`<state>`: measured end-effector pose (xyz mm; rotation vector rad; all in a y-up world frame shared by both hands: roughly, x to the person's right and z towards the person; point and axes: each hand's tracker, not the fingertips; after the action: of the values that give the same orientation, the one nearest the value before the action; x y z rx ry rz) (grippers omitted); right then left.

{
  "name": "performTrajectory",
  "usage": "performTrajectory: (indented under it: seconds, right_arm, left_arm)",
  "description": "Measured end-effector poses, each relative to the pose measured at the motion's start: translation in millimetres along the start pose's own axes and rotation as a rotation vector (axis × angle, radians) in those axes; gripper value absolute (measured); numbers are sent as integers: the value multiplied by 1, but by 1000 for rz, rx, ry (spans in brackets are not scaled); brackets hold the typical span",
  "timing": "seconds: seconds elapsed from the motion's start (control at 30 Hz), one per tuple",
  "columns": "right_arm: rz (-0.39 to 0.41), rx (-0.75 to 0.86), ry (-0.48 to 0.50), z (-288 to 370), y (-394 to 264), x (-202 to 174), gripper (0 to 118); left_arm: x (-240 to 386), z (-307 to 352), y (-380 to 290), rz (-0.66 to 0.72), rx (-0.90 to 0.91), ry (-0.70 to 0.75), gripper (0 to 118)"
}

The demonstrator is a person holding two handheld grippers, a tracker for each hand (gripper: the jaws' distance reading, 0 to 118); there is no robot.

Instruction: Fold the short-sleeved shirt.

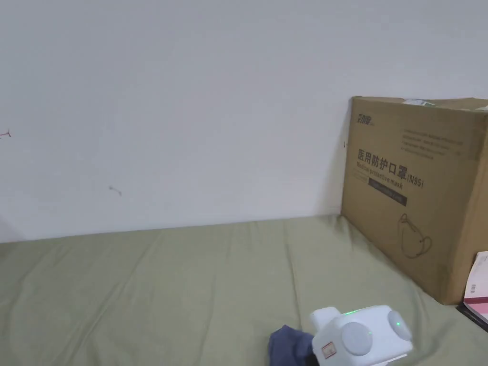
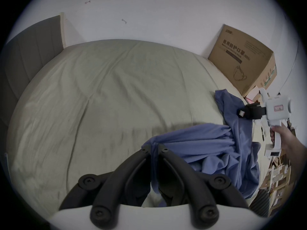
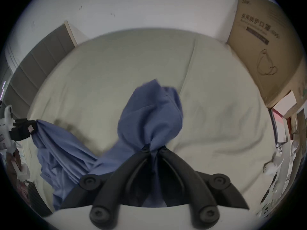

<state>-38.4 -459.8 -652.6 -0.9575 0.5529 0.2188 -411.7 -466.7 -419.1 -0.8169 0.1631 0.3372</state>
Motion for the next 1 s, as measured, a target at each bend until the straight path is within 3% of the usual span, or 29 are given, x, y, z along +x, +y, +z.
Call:
performTrajectory:
  seconds: [0.1,0.33,0.63,0.87,1.0]
  right_arm:
    - [-107,80,22,43,18,22,3]
    - [-227,286,23,151,70,40,3]
    - [-169,469,-35,242,172,22,3]
    - [-99,662,-114,296,259,12,3]
    - [-106,758,-127,320,289,7,3]
  left_arm:
    - [-6,25,23,6,53,42,5]
    - [0,99,114,-75,249,133,5]
    - [43,176,231,-150,428,174,5]
    - [61,197,311,-96,576,203,5]
    - [68,195,335,-50,659,192,5]
